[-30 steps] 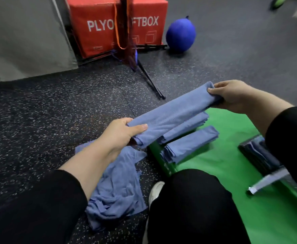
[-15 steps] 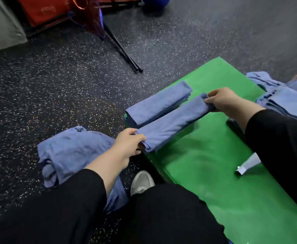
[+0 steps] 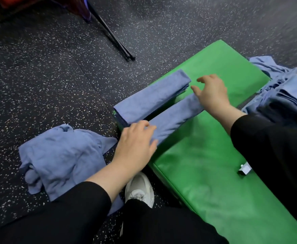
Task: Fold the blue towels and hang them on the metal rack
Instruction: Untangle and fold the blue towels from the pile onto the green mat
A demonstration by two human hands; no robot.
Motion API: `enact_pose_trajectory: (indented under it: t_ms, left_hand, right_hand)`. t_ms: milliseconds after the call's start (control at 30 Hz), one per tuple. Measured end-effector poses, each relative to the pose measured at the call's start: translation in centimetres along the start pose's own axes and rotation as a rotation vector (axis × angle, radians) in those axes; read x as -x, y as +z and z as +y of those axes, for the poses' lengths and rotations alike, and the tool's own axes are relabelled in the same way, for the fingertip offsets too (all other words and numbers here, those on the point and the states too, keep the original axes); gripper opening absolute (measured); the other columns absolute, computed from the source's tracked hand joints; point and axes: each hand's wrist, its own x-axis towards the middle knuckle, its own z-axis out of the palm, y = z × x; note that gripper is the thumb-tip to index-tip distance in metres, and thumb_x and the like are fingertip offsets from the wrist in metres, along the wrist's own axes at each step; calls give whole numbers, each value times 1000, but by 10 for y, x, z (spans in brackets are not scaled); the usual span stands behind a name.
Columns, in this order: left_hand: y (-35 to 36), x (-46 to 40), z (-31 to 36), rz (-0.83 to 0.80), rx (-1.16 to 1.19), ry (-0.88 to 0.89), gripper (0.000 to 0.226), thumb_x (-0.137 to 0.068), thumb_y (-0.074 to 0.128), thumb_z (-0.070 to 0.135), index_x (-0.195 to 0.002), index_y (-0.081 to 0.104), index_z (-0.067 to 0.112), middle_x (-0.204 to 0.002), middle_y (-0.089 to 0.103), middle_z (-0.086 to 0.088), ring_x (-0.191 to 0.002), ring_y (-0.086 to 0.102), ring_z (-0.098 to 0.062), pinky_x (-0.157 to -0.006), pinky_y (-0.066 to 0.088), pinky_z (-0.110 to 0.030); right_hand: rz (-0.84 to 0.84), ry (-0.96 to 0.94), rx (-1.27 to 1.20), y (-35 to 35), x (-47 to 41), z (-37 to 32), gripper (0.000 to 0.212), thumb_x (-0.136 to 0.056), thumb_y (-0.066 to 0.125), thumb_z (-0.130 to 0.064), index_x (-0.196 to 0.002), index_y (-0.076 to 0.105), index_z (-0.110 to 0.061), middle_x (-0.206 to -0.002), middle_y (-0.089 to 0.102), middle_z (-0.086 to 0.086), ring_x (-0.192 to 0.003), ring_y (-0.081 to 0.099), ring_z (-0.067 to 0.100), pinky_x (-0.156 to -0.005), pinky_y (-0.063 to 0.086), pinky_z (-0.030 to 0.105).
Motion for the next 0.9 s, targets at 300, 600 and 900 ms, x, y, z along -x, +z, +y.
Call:
enact_pose_trajectory:
  t_ms: [300,600,900]
  left_hand:
    - [14,5,-6,-464,-365,192,73,-104,38,53,-162,15,15,-172,-1,-8,-158,1,-26,-124,9,-58]
    - [-9,12,-17,-419,-233,155,56,-106,35,51,-151,39,18,-171,14,-3,-158,8,-18,-125,10,-48]
    - [-89,71,-105,-68,-206,-120,19,-83,81,28,-92,75,12,-105,74,-6,-104,70,-27,-79,61,-40]
  right_hand:
    - [-267,-174,211,48,76,-27,77,-94,50,-63,-149,38,-11,-162,32,6,-149,29,26,-117,21,59]
    - [-237,-214,168,34,78,-30,71,-99,50,-53,-155,33,-13,-164,28,8,-150,28,24,-120,13,60]
    - [-157,-649,-251,-41,110,-209,24,-99,58,-37,-96,68,-16,-90,68,1,-88,63,22,-72,44,33]
